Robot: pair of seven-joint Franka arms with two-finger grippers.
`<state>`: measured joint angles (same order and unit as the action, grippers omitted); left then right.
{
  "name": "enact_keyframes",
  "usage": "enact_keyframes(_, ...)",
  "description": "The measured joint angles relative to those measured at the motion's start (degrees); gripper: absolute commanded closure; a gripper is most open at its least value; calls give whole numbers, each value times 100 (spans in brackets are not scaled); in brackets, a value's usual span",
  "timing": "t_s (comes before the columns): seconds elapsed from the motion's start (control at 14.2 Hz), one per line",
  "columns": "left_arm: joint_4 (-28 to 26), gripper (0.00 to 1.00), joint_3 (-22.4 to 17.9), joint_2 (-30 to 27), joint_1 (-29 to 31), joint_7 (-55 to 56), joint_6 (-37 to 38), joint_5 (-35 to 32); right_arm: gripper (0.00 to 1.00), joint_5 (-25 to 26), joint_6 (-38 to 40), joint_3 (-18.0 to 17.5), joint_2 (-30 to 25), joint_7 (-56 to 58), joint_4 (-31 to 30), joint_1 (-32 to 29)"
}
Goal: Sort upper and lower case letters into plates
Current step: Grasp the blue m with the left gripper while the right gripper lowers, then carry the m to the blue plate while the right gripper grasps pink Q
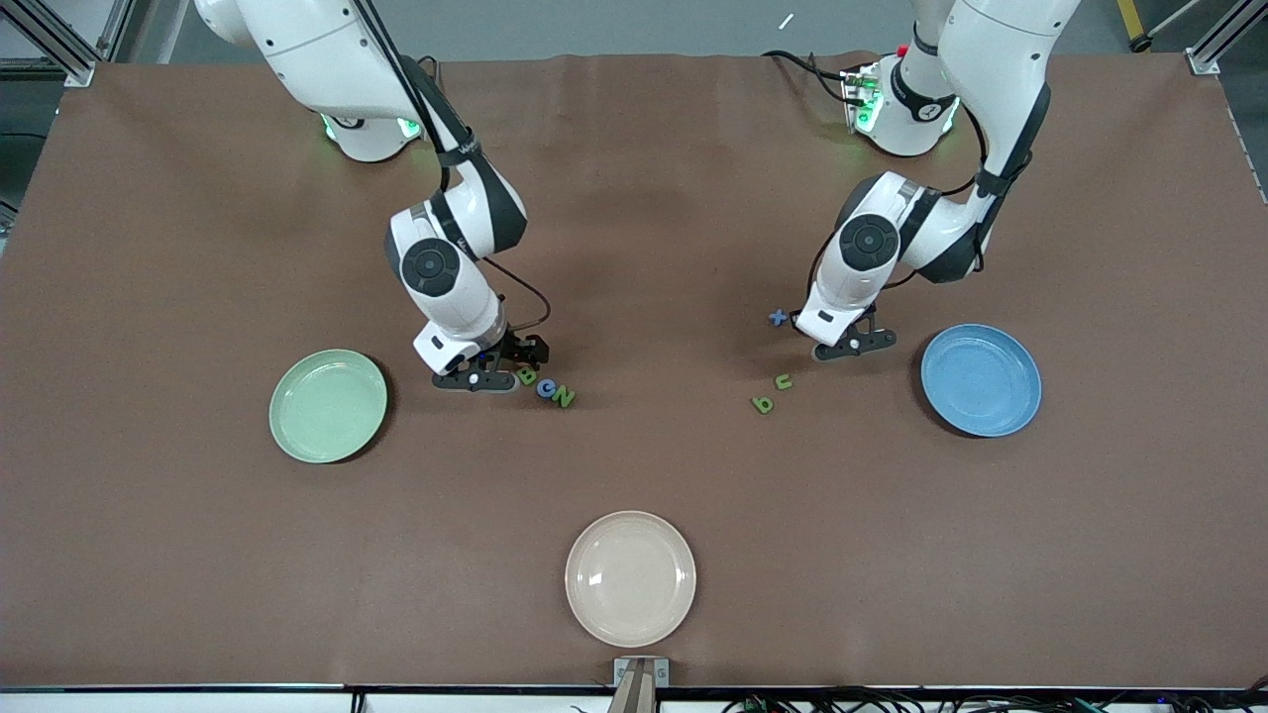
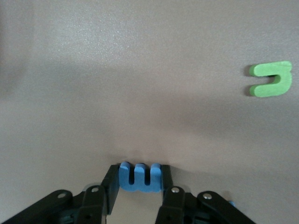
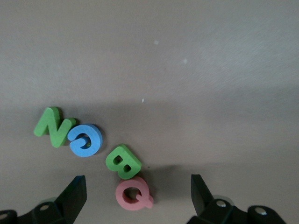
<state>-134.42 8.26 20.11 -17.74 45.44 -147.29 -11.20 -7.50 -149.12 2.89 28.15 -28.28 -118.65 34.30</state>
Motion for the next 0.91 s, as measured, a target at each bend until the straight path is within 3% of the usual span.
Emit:
enact_keyframes(0.35, 152, 85, -21, -139, 40, 8, -46, 0, 13, 0, -57, 1, 77, -66, 15, 202)
enact_keyframes(0.63, 590, 85, -23, -640, 126, -128, 1073, 0, 15, 16, -51, 9, 78, -60, -28, 226)
enact_keyframes(0.91, 972, 85, -31, -989, 519, -1108, 1935, 31, 20, 62, -53, 27, 90, -55, -72, 226)
